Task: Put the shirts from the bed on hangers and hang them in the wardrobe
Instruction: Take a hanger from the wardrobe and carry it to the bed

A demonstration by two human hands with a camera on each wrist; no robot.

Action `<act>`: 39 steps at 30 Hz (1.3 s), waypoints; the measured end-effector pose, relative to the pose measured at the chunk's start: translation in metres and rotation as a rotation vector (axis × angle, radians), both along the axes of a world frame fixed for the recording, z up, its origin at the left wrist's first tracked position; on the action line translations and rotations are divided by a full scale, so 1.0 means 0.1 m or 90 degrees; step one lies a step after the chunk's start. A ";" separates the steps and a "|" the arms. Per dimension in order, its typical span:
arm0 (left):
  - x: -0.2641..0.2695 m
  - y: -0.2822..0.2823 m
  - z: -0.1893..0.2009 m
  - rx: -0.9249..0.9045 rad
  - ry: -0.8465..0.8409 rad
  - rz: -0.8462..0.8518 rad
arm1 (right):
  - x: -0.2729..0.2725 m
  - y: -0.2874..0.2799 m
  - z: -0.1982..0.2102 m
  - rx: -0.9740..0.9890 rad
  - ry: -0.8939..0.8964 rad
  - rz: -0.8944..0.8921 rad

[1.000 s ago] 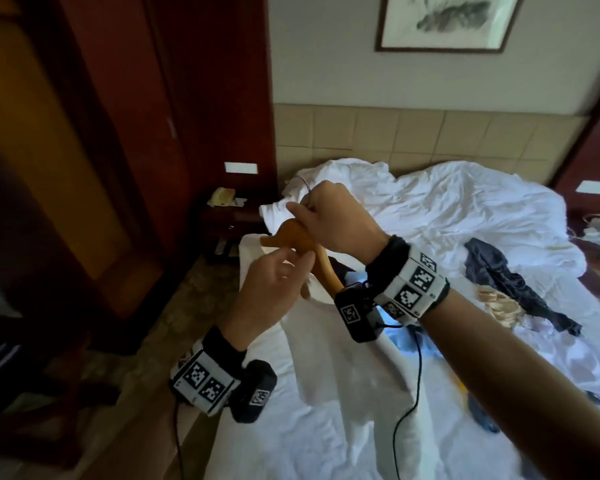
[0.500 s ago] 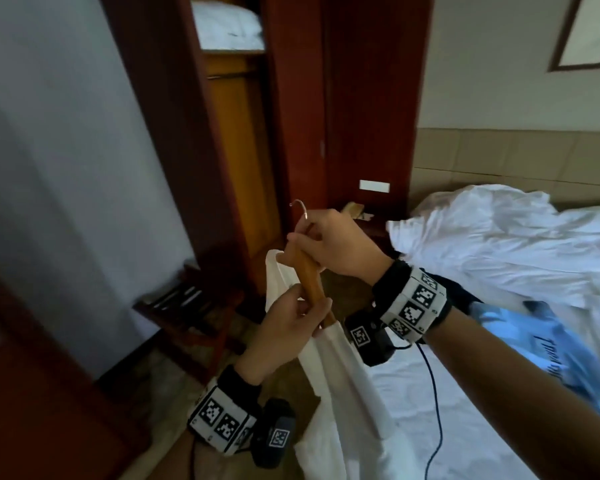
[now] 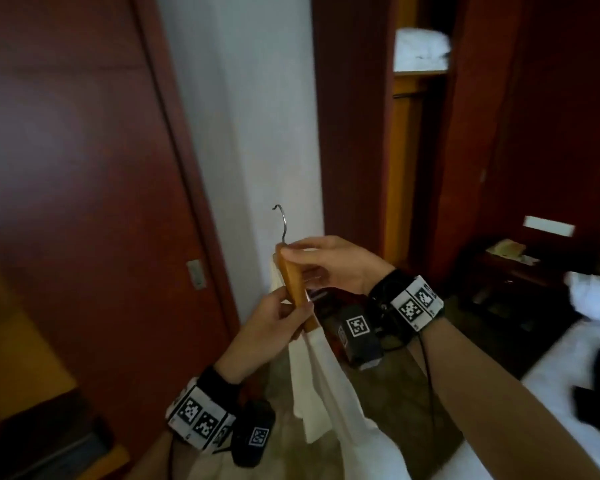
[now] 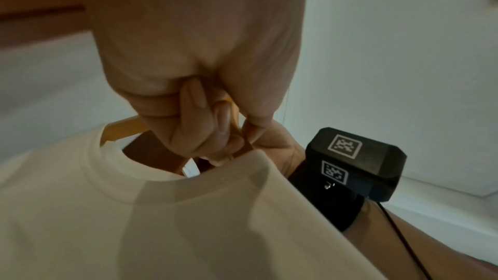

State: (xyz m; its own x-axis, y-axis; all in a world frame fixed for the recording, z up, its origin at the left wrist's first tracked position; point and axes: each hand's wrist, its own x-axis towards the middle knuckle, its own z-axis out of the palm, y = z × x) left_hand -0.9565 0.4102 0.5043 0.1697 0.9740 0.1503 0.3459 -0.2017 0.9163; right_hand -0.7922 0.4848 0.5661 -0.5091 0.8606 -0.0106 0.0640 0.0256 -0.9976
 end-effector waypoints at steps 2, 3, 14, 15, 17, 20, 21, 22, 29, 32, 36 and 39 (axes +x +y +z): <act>-0.62 0.02 0.03 0.028 0.013 0.074 | -0.72 0.07 0.01 0.008 0.048 -0.011; -0.93 0.03 0.04 0.045 0.025 0.108 | -1.06 0.09 0.00 0.016 0.064 -0.019; -3.83 -0.07 0.25 0.104 0.151 0.302 | -4.16 0.31 -0.02 0.055 0.221 0.020; -4.06 -0.07 0.26 0.115 0.137 0.319 | -4.40 0.35 0.00 0.057 0.218 0.054; -4.48 -0.07 0.28 0.129 0.120 0.361 | -4.89 0.45 0.05 0.061 0.207 0.110; -5.12 -0.01 0.30 0.152 0.111 0.428 | -5.67 0.64 0.08 0.074 0.195 0.175; -5.32 0.02 0.31 0.158 0.109 0.448 | -5.93 0.70 0.09 0.077 0.196 0.193; -5.54 0.08 0.30 0.158 0.101 0.469 | -6.19 0.76 0.09 0.079 0.198 0.214; -7.09 0.50 0.38 0.149 0.088 0.588 | -7.96 1.25 0.18 0.057 0.221 0.301; -7.73 0.65 0.52 0.149 0.098 0.621 | -8.67 1.45 0.30 0.048 0.234 0.343; -8.47 0.83 0.70 0.157 0.095 0.658 | -9.47 1.71 0.47 0.054 0.218 0.393; -9.02 1.00 0.78 0.170 0.106 0.653 | -10.02 1.91 0.57 0.070 0.208 0.394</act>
